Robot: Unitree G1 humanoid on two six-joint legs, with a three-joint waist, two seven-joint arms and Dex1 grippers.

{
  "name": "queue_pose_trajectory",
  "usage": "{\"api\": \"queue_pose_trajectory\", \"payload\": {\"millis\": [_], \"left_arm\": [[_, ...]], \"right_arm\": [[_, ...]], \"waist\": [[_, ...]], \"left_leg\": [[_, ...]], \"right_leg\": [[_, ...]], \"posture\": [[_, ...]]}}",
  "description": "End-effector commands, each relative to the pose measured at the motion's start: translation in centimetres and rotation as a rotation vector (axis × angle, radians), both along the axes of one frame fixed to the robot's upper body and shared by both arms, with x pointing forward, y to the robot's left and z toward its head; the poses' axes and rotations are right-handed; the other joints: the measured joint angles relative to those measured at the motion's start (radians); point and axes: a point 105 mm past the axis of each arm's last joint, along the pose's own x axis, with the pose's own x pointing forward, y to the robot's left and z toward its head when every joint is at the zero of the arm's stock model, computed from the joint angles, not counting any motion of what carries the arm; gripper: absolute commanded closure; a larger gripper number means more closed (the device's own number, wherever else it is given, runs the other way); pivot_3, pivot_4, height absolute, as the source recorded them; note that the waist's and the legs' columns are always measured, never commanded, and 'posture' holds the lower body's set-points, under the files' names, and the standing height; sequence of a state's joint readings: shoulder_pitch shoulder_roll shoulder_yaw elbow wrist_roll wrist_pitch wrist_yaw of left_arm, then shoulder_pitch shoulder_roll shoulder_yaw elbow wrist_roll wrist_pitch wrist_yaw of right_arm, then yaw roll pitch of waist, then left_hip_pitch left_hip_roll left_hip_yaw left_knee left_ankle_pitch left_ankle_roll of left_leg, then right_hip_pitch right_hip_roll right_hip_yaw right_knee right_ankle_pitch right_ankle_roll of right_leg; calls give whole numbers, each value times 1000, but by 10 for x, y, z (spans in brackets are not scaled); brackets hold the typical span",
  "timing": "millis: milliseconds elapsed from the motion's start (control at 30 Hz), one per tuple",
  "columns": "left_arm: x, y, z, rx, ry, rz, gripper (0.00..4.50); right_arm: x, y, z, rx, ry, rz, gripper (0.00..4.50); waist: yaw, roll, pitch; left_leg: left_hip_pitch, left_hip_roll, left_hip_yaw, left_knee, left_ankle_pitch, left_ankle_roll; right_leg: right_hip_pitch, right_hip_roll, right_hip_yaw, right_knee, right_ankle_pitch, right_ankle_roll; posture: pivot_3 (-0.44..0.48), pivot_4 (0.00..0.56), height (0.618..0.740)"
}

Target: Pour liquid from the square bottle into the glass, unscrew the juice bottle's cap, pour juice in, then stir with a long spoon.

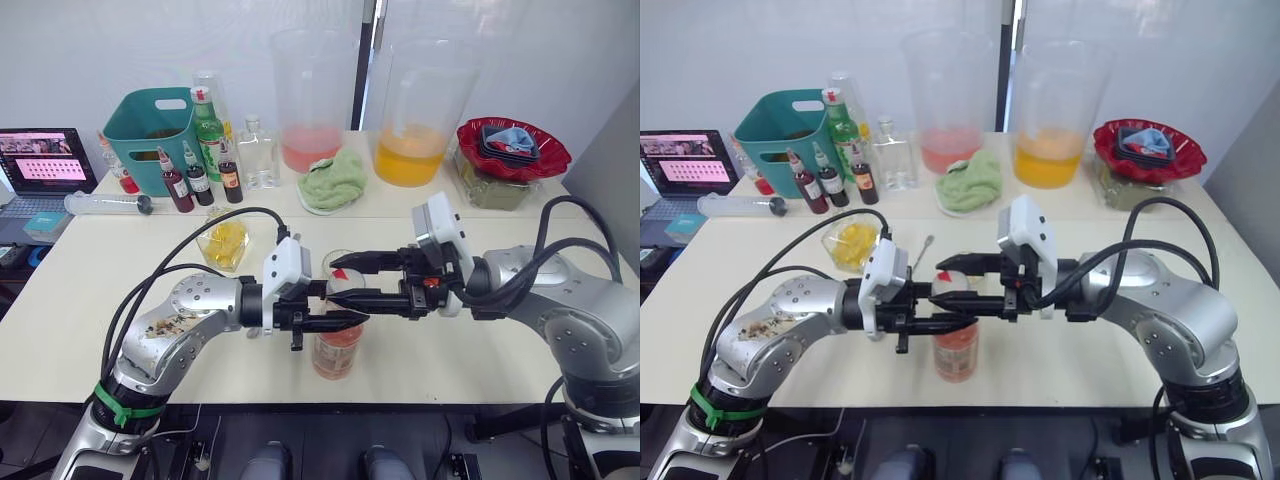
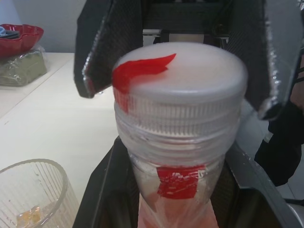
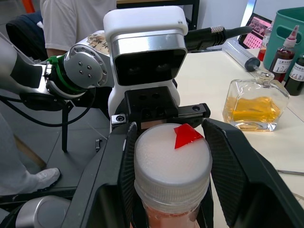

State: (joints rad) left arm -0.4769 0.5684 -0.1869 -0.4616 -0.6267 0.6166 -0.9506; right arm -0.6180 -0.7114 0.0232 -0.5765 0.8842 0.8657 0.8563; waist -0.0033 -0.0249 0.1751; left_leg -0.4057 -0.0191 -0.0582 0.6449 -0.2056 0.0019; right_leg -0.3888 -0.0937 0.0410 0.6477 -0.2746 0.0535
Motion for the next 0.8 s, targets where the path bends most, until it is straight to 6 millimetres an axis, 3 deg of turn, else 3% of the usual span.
{"api": "queue_pose_trajectory", "payload": {"millis": [33,400,567,633,800], "left_arm": [[-5,-1,-10,36,42,-8,3072],[-11,4,-10,42,30,43,3072],[-13,3,-10,40,28,55,3072],[-14,2,-11,36,31,57,3072],[-15,0,-12,27,38,54,3072]], "right_arm": [[-4,-3,1,-31,-46,95,2827],[18,0,3,-158,-186,561,2827],[20,4,8,-176,-159,623,2827],[18,4,13,-162,-146,637,1818],[11,-5,28,-121,-156,583,130]], "waist": [[0,0,0],[-11,0,0],[-9,0,0],[-10,0,0],[-9,0,0]], "left_leg": [[0,0,0,0,0,0],[1,1,1,0,0,0],[1,1,-1,0,0,0],[1,1,-2,0,0,0],[0,1,-6,0,0,0]], "right_leg": [[0,0,0,0,0,0],[0,1,0,0,0,0],[0,1,0,0,0,0],[0,0,0,0,0,0],[-1,0,1,0,0,0]], "posture": [[0,150,740],[0,150,740],[0,150,740],[0,150,740],[0,150,740]]}}
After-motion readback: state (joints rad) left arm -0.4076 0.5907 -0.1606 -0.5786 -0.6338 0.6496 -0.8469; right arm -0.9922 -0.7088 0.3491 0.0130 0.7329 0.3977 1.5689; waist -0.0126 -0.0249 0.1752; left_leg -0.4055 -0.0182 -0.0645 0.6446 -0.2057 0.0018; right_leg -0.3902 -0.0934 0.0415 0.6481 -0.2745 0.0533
